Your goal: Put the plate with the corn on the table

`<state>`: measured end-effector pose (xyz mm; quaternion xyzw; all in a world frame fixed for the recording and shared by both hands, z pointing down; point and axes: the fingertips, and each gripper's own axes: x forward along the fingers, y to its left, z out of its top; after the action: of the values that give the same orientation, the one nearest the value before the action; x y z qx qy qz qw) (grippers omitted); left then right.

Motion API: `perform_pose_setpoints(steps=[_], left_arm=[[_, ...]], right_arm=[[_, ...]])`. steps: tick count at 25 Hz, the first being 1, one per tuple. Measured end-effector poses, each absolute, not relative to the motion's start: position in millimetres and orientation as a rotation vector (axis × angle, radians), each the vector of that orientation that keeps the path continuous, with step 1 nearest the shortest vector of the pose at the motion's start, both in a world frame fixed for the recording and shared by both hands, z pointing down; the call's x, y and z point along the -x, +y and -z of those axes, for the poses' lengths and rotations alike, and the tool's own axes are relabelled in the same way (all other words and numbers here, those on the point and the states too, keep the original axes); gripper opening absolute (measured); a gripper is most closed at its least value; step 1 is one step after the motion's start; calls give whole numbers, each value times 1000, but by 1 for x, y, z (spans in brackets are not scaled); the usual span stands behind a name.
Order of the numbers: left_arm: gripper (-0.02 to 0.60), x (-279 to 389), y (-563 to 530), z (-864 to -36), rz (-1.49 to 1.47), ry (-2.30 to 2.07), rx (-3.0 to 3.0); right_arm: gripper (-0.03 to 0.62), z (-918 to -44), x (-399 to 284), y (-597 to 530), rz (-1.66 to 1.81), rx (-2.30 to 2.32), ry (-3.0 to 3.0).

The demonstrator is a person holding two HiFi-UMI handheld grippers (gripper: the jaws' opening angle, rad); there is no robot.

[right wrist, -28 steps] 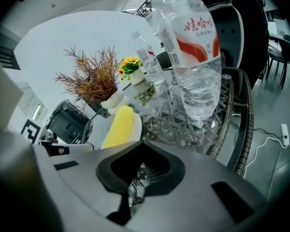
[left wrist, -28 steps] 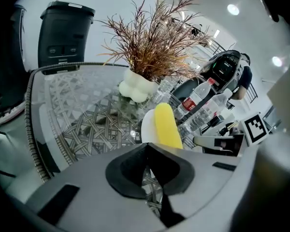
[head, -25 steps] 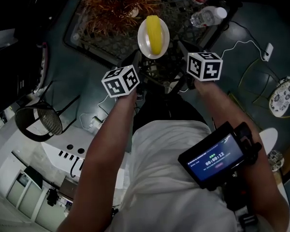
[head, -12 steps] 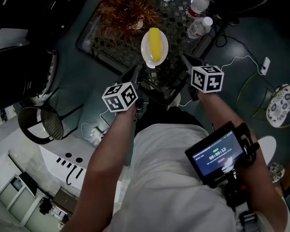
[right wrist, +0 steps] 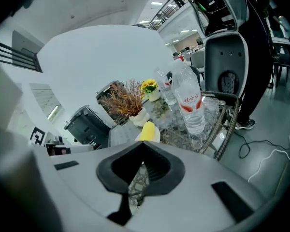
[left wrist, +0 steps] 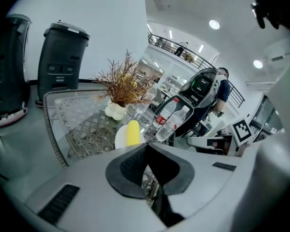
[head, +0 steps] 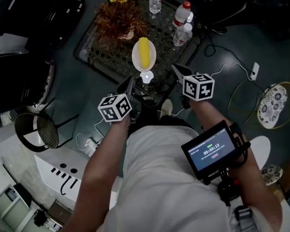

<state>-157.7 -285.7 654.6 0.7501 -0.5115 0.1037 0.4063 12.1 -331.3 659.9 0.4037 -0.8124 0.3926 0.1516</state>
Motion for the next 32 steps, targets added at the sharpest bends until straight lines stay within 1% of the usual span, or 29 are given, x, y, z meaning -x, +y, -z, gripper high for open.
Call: perform_pose_setpoints(steps=[6,15,26,32], left_arm=[[7,149,-272,-622,-221,-1295,-1933],[7,146,-248,-597,-205,-1291,-1988],[6,123,-215,-550,-204,-1283,-2140],[7,117,-193,-549,-183,-1301,-2144]], right_arm=[[8,-626,-15,-317,-1106,-1138,-2394],[8,-595,-18,-296,-1073,-1119,-2467],[8,-542,-27,-260,-1005,-1064,-2576],[8,-535,-28,-235,-994,-1028,-2623]])
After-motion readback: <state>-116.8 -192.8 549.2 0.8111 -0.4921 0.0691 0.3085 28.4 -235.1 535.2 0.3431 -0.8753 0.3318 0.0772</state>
